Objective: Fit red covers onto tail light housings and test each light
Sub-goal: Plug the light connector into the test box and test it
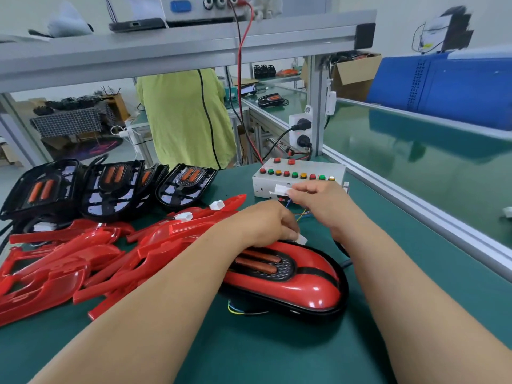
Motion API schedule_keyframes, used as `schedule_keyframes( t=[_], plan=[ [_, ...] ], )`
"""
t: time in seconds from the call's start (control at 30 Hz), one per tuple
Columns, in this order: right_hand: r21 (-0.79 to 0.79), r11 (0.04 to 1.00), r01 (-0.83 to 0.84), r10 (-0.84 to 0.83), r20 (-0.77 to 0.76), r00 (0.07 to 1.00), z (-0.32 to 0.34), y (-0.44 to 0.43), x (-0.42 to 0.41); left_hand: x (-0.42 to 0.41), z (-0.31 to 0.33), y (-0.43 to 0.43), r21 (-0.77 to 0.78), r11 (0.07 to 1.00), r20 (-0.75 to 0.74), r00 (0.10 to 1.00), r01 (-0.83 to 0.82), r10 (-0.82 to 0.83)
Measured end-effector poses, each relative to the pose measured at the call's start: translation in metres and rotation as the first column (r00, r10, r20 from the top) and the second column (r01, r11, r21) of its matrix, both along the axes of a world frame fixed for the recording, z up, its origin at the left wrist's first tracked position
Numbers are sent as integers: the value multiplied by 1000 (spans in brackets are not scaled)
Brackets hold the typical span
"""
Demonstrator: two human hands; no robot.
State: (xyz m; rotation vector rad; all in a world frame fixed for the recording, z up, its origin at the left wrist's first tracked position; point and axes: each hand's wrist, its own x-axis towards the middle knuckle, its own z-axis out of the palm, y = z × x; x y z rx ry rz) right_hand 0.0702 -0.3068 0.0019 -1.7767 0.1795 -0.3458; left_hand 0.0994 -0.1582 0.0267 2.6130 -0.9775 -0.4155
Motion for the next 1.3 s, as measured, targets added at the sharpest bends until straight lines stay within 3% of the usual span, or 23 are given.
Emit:
schedule_keyframes(
  t=[0.2,0.43,0.7,0.87,1.3],
  plan=[
    [87,996,-27,34,-70,997,-2,-14,-9,10,-5,18,-322,944,-9,998,-66,67],
    [75,992,-100,106,-76,991,-3,-20,-10,12,-21,34,-693,702,-87,986,-162,142],
    [102,978,-180,186,-54,981,2,-24,-14,15,-25,38,-755,604,-138,962,-257,236],
    [15,977,-215,215,-64,975,0,-25,-13,15,-24,39,-724,632,-129,955,-275,268],
    [49,953,-299,303,-149,941,2,-17,-15,18,-28,42,-705,648,-114,948,-287,296]
  ],
)
